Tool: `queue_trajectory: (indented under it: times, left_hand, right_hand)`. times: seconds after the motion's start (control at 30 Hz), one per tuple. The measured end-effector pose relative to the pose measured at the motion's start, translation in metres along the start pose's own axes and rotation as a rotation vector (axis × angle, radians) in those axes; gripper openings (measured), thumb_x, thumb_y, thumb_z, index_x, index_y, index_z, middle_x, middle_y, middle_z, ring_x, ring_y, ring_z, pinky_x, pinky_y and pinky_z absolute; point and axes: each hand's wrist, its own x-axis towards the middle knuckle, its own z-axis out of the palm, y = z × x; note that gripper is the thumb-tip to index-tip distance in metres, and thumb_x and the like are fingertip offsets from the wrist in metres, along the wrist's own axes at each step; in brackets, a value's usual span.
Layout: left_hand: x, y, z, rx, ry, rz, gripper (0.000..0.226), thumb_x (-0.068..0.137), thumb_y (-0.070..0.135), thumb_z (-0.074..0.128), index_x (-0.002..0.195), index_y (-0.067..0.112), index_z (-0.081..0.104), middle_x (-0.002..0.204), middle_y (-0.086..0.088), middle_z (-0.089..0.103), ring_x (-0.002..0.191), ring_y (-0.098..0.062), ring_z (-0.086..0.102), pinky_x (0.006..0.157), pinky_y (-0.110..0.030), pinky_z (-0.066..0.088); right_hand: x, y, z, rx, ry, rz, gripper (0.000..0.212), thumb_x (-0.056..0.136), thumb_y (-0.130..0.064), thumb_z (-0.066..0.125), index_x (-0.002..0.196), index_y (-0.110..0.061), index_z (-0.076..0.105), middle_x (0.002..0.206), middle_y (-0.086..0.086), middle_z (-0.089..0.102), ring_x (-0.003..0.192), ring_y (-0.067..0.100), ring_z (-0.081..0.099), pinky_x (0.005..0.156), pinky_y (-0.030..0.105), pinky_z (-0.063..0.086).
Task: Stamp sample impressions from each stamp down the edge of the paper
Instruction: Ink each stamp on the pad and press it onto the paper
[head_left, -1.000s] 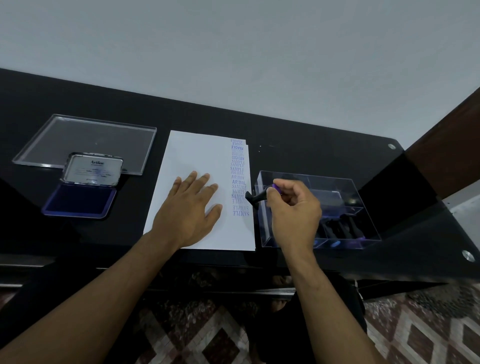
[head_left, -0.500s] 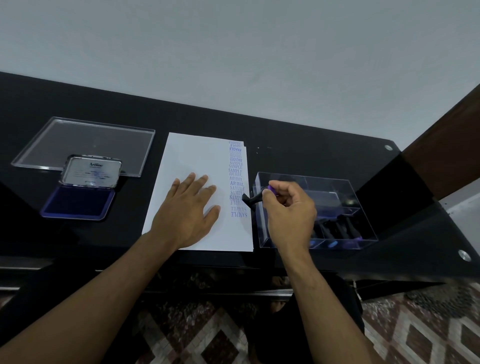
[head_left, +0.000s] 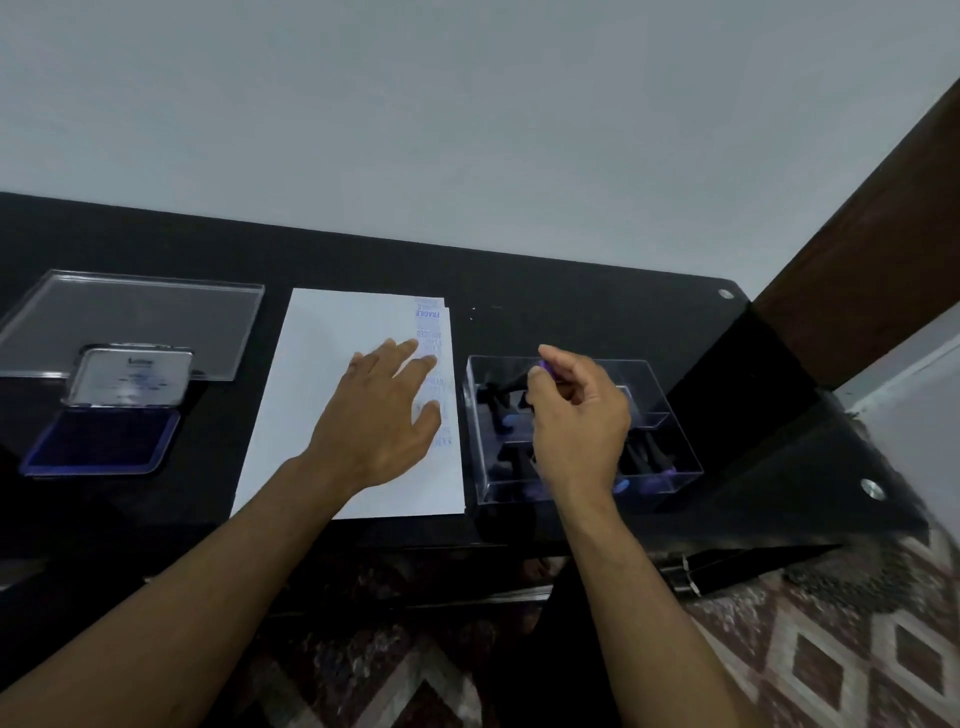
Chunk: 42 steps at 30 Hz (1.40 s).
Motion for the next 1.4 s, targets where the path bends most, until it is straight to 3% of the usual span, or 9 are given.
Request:
queue_trajectory:
  times: [0.1,0.27,0.47,0.67,0.77,1.03,1.23,1.4]
  left_hand:
    - [0.008,0.024,0.002,-0.057,0.048,0.063,0.053,0.100,0.043,0.047,0.149,0.021,0.045,0.160,-0.005,0.037,0.150,-0.026,0.027,0.123,-0.046,0.015]
    - [0.026,0.064,0.012,-0.055,0.032,0.145,0.061,0.097,0.050,0.041,0.149,0.019,0.046,0.158,-0.007,0.040,0.149,-0.027,0.029,0.123,-0.049,0.023]
    - [0.047,0.103,0.028,0.005,-0.033,0.205,0.057,0.101,0.048,0.042,0.153,0.022,0.038,0.163,-0.003,0.030,0.153,-0.023,0.018,0.126,-0.047,0.013]
    - [0.064,0.116,0.041,0.057,-0.095,0.201,0.059,0.101,0.049,0.041,0.153,0.024,0.037,0.163,-0.002,0.029,0.153,-0.024,0.018,0.126,-0.049,0.011]
    - [0.065,0.115,0.047,0.085,-0.109,0.203,0.058,0.101,0.051,0.039,0.153,0.025,0.038,0.162,-0.002,0.031,0.152,-0.023,0.020,0.125,-0.049,0.011]
    - [0.062,0.109,0.053,0.098,-0.070,0.224,0.062,0.097,0.056,0.032,0.148,0.023,0.046,0.159,-0.002,0.039,0.150,-0.023,0.027,0.125,-0.049,0.013]
    - [0.061,0.108,0.052,0.093,-0.064,0.228,0.066,0.096,0.058,0.031,0.148,0.022,0.046,0.160,-0.002,0.038,0.150,-0.022,0.026,0.125,-0.047,0.011]
    - [0.062,0.108,0.052,0.090,-0.065,0.230,0.067,0.096,0.059,0.030,0.149,0.021,0.046,0.160,-0.002,0.037,0.150,-0.023,0.027,0.125,-0.048,0.013]
  right_hand:
    - [0.012,0.004,-0.016,-0.027,0.056,0.006,0.019,0.085,-0.018,0.068,0.100,-0.028,0.074,0.097,-0.005,0.069,0.087,0.008,0.066,0.079,0.029,0.058]
    - [0.031,0.016,-0.042,-0.161,0.129,-0.034,0.018,0.083,-0.014,0.069,0.099,-0.024,0.071,0.097,-0.003,0.062,0.081,0.004,0.062,0.069,0.010,0.048]
    - [0.050,0.040,-0.065,-0.443,0.083,-0.071,0.020,0.081,-0.014,0.069,0.100,-0.021,0.068,0.094,-0.003,0.056,0.079,0.006,0.056,0.078,0.023,0.051]
    - [0.071,0.048,-0.079,-0.746,-0.036,-0.109,0.016,0.086,-0.025,0.068,0.101,-0.020,0.065,0.097,-0.002,0.058,0.083,0.015,0.057,0.071,0.033,0.052]
    - [0.082,0.053,-0.079,-0.874,-0.109,-0.155,0.015,0.086,-0.022,0.069,0.100,-0.018,0.065,0.097,-0.001,0.060,0.089,0.017,0.056,0.068,0.031,0.050]
    - [0.093,0.049,-0.072,-0.956,-0.200,-0.092,0.013,0.080,-0.002,0.059,0.086,-0.014,0.055,0.093,0.004,0.054,0.088,0.021,0.051,0.057,0.032,0.040]
    - [0.097,0.045,-0.068,-1.000,-0.231,-0.009,0.018,0.082,-0.005,0.061,0.082,-0.019,0.048,0.098,0.005,0.052,0.097,0.023,0.048,0.064,0.033,0.045]
    - [0.102,0.049,-0.066,-1.028,-0.248,-0.007,0.016,0.086,-0.010,0.066,0.075,-0.015,0.054,0.082,0.000,0.046,0.097,0.022,0.047,0.065,0.031,0.044]
